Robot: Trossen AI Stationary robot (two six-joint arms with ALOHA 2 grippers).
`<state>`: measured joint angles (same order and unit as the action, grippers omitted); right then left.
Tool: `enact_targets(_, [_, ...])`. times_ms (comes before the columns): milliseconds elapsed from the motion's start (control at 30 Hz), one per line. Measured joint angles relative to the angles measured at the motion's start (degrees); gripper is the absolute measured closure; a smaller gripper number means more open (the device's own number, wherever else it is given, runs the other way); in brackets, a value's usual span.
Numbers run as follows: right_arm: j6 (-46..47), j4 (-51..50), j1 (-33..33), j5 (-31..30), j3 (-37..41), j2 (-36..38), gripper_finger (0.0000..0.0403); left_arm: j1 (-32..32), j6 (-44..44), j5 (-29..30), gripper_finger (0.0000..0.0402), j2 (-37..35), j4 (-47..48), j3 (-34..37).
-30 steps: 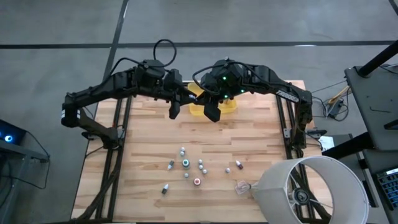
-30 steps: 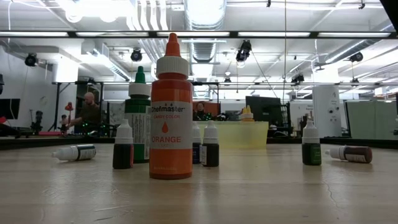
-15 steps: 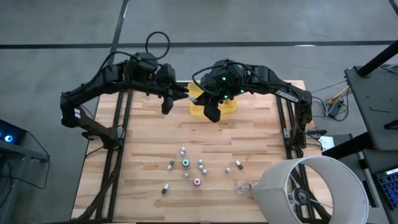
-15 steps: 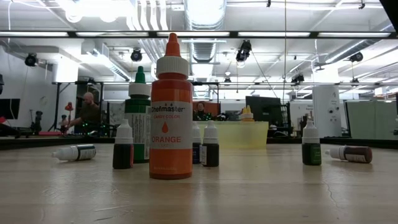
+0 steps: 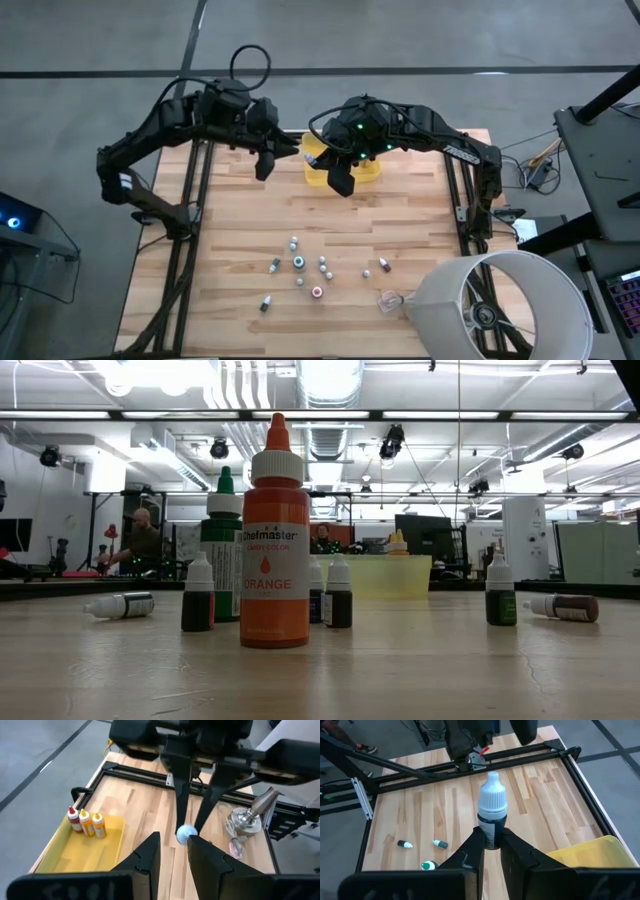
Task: Pick & Place food coloring
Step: Put the top small black food coloring bottle into the yellow bin
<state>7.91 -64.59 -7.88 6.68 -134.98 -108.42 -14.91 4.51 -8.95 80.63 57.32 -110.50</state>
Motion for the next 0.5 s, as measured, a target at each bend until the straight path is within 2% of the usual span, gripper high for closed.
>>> enact_targets(133, [0.0,-0.03,0.0,0.0,0.0,0.0,0.0364,-0.31,0.0,0.0,0.0321,1.64,3.26,-3.15])
enact_targets(367, [-0.01,-1.3,0.0,0.02,0.0,0.02,0.0364,-0.37,-1.03,-0.02,0.0262,5.6,10.64,-10.81])
enact_targets(500, [-0.16,-2.12,0.0,0.02,0.0,0.02,0.0364,-0.35,-1.46,-0.57,0.0247,8.47,14.93,-15.81])
